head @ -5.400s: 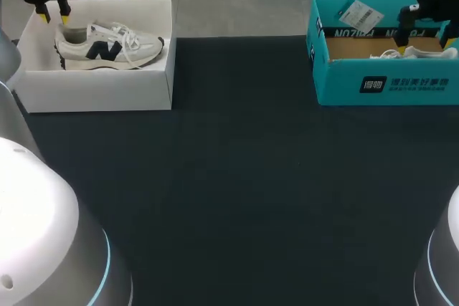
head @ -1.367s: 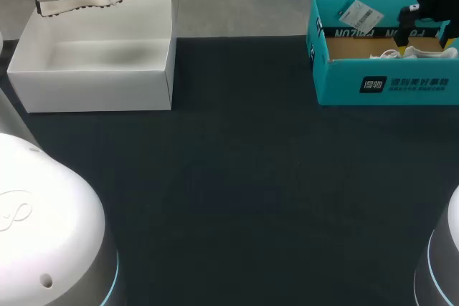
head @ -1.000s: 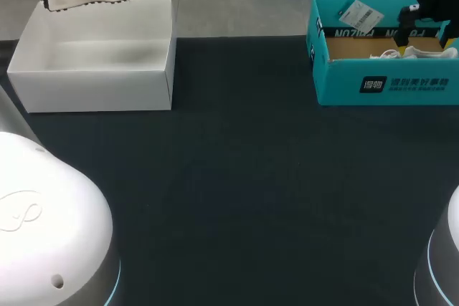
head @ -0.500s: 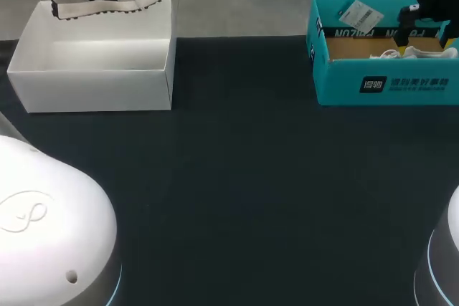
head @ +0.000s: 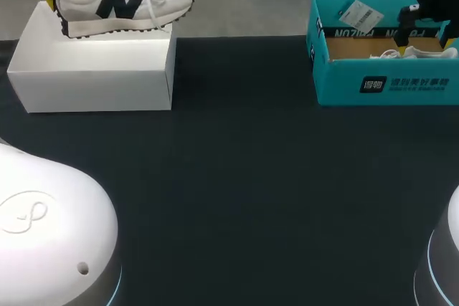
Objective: Take the shoe out of the shoebox, open the shoe tongue, remove and reinsert the insole, then place the shoe into the shoebox
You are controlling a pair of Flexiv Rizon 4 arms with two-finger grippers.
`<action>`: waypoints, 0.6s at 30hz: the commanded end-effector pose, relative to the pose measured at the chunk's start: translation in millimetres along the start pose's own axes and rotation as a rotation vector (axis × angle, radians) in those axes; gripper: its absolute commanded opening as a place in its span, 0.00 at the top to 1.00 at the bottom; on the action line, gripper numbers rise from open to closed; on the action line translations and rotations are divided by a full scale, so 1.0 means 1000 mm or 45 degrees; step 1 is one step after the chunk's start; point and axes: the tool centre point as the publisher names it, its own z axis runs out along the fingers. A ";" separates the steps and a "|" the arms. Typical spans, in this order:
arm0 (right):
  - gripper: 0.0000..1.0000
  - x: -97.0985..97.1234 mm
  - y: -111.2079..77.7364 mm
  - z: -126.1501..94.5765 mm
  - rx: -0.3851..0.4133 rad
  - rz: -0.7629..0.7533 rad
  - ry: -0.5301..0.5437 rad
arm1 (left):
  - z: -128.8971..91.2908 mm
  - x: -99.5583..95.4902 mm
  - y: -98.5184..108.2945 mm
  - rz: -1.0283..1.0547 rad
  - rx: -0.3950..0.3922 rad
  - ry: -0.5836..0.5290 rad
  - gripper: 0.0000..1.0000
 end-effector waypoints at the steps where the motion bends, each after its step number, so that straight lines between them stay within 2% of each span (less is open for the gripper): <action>1: 0.00 0.000 -0.001 0.000 -0.004 0.001 0.000 | -0.002 -0.011 -0.059 0.003 -0.500 -0.004 1.00; 18: 0.00 0.000 -0.001 0.000 -0.004 0.001 0.000 | -0.001 -0.060 -0.112 0.024 -0.540 -0.013 1.00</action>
